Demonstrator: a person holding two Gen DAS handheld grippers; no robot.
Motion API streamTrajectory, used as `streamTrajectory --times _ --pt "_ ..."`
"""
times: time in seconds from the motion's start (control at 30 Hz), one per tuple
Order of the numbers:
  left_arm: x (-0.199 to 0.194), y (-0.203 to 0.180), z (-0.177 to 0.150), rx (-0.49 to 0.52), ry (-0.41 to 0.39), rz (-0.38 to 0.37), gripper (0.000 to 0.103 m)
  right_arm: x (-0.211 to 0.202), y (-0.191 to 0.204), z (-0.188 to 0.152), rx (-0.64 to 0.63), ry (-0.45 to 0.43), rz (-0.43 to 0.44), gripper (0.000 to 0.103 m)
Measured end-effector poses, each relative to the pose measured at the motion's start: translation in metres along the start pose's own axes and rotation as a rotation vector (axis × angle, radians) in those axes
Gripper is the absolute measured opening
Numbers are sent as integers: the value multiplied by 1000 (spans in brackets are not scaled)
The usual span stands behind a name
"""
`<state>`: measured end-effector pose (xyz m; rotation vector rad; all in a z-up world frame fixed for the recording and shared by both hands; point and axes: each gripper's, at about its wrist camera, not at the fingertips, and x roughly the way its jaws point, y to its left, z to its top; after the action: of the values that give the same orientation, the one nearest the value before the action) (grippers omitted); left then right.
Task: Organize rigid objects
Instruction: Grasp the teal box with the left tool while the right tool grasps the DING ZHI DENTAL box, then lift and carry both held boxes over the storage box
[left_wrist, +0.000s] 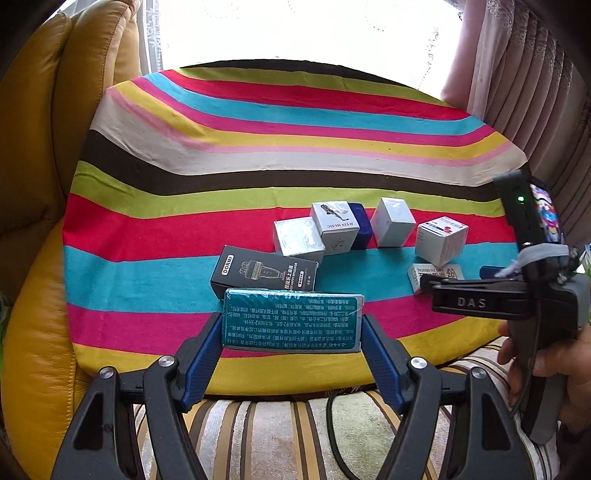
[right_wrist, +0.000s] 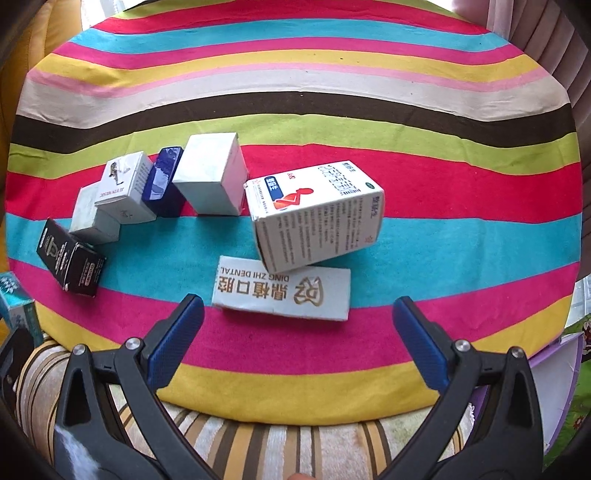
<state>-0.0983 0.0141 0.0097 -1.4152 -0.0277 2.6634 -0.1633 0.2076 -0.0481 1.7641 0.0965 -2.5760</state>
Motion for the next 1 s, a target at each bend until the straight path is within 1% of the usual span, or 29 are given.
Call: streamTrajectory --times 0.2,0.27,0.33,0.4,0.43,0.47,0.7,0.93,1.0 --pt "-3 -6 0 1 -12 -4 73 17 2 4 1 37 -4 102" --pt "-5 -9 0 16 -15 -19 73 21 1 5 5 45 3 102" --pt "-7 -14 -1 22 -23 -21 73 22 -1 4 15 47 6 98" --pt "-9 -19 -1 31 -29 -20 73 22 -3 3 22 50 18 90" --pt "-10 -22 -1 37 -34 -17 73 21 -4 2 25 44 19 88" --pt "-11 -25 -1 42 -38 -16 73 20 -5 2 24 38 21 84" --pt "-18 -40 -4 70 -53 -1 73 4 -15 -9 56 -9 58 84" --pt "-22 -55 -6 91 -54 -7 73 -26 -36 -23 97 -90 71 84" --pt "-24 -60 -7 99 -57 -6 73 -41 -42 -32 101 -109 70 84"
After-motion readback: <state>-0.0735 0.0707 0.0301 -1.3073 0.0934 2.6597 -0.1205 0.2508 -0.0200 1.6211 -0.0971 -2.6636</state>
